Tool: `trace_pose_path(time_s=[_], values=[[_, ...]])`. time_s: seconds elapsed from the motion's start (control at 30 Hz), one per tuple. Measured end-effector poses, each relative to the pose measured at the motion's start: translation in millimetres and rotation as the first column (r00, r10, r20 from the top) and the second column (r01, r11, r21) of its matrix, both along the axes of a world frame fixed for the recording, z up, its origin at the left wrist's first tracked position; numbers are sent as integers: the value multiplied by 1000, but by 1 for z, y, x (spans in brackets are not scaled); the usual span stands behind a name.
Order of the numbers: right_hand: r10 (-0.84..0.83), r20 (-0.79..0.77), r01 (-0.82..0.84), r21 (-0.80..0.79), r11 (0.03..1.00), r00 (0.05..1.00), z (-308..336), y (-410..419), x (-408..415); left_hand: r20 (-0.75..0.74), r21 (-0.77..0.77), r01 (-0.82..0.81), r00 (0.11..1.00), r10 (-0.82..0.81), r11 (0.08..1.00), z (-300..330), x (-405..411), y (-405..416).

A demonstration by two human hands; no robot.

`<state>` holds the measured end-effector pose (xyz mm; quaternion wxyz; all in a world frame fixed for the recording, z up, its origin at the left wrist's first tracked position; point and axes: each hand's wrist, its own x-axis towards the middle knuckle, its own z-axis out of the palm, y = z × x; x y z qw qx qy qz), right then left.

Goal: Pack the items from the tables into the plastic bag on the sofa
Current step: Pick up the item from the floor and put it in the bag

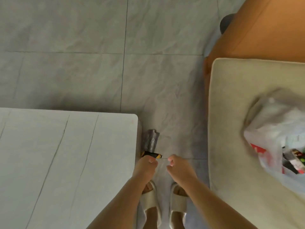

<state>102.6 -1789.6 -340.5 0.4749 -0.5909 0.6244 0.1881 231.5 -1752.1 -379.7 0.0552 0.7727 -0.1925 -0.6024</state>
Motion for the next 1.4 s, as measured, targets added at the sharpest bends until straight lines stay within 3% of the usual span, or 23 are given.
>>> trace_pose_path(time_s=[0.33, 0.57, 0.73, 0.87, 0.97, 1.03, 1.17, 1.3, 1.4], values=[[128, -20, -129, -36, 991, 992, -166, -41, 7, 47, -44, -90, 995, 92, 995, -145, -12, -3], [288, -3, -288, -60, 956, 958, -261, -53, 15, 88, -77, -65, 994, 72, 995, -241, -26, -1], [559, -15, -553, -174, 815, 829, -317, -71, 28, 209, -47, 15, 978, -4, 999, -301, -33, 10], [747, -68, -738, -236, 632, 661, -368, -79, 40, 345, -2, 156, 927, -146, 988, -339, -32, 17], [836, -144, -840, -233, 491, 529, -390, -81, 48, 400, 7, 175, 902, -163, 985, -355, -29, 17], [841, -222, -864, -239, 444, 494, -402, -79, 50, 431, 35, 251, 869, -242, 967, -358, -27, 15], [721, -311, -785, -270, 558, 619, -408, -78, 32, 483, 89, 387, 789, -379, 918, -359, -25, 21], [564, -355, -664, -327, 672, 746, -407, -68, -4, 601, 178, 566, 585, -544, 805, -371, -27, 27], [445, -360, -548, -270, 792, 820, -406, -60, -22, 611, 260, 678, 436, -661, 688, -373, -30, 27]])
